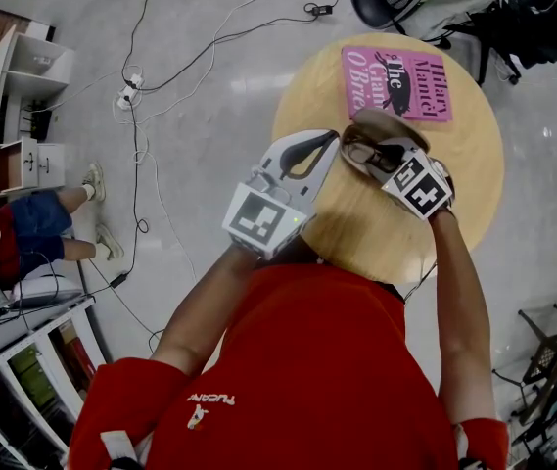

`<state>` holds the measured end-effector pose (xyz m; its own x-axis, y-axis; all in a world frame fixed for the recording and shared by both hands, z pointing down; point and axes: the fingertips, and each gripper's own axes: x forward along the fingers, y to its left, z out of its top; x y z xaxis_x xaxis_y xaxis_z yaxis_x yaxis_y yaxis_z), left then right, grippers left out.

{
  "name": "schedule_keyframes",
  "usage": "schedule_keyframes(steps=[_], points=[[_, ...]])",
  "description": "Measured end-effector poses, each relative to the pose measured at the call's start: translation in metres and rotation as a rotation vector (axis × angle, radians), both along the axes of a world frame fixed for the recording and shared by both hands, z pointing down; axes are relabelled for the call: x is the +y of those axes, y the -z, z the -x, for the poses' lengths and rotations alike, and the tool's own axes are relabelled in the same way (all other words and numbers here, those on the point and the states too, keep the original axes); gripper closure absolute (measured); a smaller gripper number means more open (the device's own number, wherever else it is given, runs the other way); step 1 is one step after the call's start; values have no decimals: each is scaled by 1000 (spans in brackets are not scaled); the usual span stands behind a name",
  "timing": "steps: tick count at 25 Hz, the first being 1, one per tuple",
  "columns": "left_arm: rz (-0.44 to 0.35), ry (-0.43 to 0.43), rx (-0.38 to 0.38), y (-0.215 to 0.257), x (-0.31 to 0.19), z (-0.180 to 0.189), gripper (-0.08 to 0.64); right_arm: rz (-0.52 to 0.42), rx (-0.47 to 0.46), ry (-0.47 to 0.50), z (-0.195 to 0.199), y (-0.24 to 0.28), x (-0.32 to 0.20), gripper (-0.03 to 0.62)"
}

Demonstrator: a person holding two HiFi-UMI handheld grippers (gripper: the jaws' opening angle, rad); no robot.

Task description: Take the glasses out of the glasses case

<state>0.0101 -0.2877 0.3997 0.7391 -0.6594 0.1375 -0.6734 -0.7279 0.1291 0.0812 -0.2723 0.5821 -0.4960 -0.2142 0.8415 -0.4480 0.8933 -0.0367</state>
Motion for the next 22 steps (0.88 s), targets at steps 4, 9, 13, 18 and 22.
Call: schedule_keyframes(steps=[4,9,13,18,22], points=[[8,-3,-2,-2,1,-1,549,13,14,33,2,0,4,466],[9,-7,-1,-2,2,-2,549,10,18,51,4,3,10,499],[13,-10,-2,-3,2,-2,549,16,-2,53,8,9,13,529],[10,-15,-8,-4,6,-3,549,-7,-1,54,10,12,19,549],[11,-14,-10,-3,11,-2,549,-64,3,31,8,21,17,552]])
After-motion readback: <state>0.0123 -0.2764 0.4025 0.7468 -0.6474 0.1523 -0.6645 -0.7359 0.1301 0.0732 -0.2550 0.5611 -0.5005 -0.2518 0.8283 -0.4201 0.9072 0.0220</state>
